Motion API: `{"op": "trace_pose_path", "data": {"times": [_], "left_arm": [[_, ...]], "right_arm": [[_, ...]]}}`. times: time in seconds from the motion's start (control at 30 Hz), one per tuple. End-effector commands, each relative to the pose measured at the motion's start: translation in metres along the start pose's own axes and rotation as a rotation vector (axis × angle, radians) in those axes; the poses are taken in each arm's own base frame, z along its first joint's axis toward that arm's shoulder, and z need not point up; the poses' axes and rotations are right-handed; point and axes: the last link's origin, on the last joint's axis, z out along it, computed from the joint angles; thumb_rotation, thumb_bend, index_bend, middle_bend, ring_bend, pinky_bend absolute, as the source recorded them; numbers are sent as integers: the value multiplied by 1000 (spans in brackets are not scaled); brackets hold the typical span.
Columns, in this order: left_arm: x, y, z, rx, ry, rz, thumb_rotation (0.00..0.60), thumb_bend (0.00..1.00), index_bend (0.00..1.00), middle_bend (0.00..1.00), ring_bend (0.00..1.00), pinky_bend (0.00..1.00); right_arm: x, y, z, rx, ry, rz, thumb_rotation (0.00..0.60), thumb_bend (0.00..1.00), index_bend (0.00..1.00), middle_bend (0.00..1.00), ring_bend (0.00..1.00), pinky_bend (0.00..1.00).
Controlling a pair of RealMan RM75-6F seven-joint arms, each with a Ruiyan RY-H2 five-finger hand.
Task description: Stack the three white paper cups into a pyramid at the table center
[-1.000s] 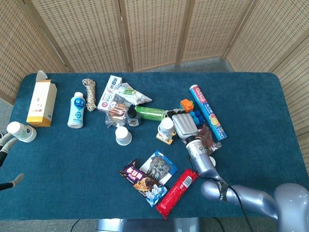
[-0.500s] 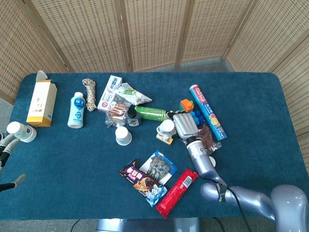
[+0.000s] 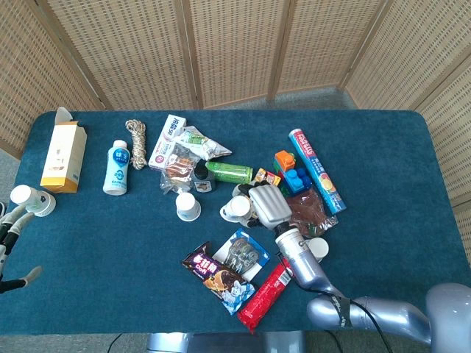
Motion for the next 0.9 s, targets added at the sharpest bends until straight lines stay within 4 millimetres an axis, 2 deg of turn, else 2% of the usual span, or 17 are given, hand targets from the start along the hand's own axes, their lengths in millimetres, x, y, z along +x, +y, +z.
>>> {"op": "trace_pose_path", "data": {"times": [0.03, 0.2, 0.37, 0.9], "left_arm": [[0, 0, 0, 1, 0, -2, 600, 283, 36, 0, 0, 0], [1, -1, 0, 1, -1, -2, 600, 282, 36, 0, 0, 0], [1, -1, -1, -2, 0, -5, 600, 283, 37, 0, 0, 0], [1, -1, -1, -5, -9, -9, 600, 283, 37, 0, 0, 0]], "right_arm": [[-7, -12, -1, 18, -11, 0, 600, 337, 415, 489, 341, 323], [-21, -28, 1, 34, -34, -3, 600, 335, 415, 489, 340, 324], [-34, -35, 9, 25, -42, -17, 600, 332, 416, 489, 341, 323], [-51, -26, 29, -61, -48, -40, 600, 337, 411, 489, 340, 323]]}}
